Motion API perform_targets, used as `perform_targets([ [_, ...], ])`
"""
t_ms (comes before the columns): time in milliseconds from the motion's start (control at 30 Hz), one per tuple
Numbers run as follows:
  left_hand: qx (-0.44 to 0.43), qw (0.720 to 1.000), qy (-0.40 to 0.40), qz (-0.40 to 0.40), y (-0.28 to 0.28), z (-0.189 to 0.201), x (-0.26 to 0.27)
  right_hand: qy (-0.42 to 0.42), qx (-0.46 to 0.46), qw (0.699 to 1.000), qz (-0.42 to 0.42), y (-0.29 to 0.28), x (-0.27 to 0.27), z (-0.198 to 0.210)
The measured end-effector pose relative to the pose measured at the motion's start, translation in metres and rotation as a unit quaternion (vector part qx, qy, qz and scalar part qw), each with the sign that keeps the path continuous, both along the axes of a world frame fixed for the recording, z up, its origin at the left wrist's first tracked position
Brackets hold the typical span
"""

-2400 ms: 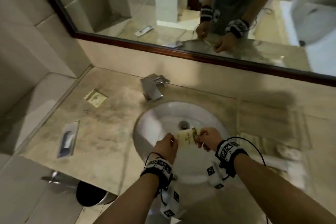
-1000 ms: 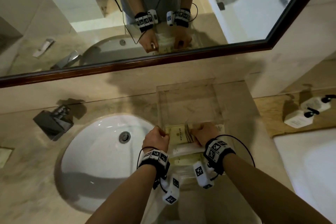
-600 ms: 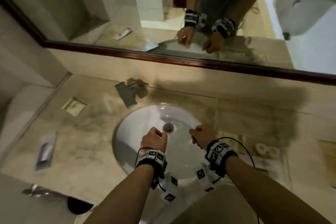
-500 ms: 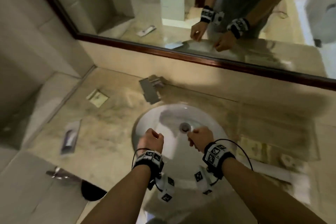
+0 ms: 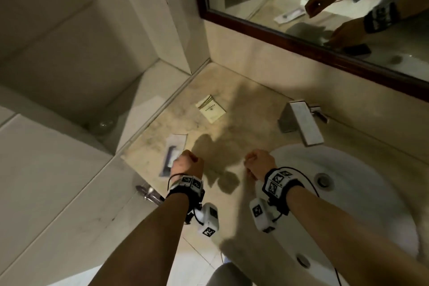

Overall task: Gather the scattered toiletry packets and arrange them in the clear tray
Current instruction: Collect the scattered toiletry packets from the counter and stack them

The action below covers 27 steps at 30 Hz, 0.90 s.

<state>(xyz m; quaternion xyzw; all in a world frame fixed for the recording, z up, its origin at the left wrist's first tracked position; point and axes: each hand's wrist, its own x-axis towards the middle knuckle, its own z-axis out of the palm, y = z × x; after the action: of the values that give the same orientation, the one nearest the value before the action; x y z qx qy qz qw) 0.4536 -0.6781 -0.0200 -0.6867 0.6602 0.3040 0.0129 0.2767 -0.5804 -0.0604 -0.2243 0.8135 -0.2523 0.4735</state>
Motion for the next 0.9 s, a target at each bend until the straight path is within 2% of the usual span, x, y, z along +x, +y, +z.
perform_targets([
  [200, 0.019, 0.999, 0.033, 0.011, -0.071, -0.012, -0.041, 0.003, -0.012, 1.0, 0.012, -0.084, -0.021, -0.007],
  [300, 0.01, 0.998, 0.05, 0.026, -0.101, -0.02, -0.066, -0.01, -0.036, 0.999, -0.012, -0.122, -0.036, -0.011],
  [500, 0.04, 0.986, 0.098, 0.131, -0.136, -0.037, -0.097, 0.042, -0.058, 0.997, -0.004, -0.178, -0.052, -0.02],
  [600, 0.061, 0.976, 0.123, 0.17, -0.143, -0.041, -0.104, 0.056, -0.051, 0.996, 0.038, -0.189, -0.055, -0.022],
  [767, 0.077, 0.977, 0.131, 0.151, -0.145, -0.048, -0.109, 0.055, -0.035, 0.995, 0.073, -0.185, -0.052, -0.022],
  [833, 0.081, 0.979, 0.126, 0.136, -0.143, -0.049, -0.107, 0.033, -0.038, 0.996, 0.071, -0.178, -0.048, -0.023],
  [900, 0.088, 0.981, 0.121, 0.125, -0.137, -0.048, -0.104, -0.026, -0.054, 0.998, 0.031, -0.165, -0.042, -0.023],
])
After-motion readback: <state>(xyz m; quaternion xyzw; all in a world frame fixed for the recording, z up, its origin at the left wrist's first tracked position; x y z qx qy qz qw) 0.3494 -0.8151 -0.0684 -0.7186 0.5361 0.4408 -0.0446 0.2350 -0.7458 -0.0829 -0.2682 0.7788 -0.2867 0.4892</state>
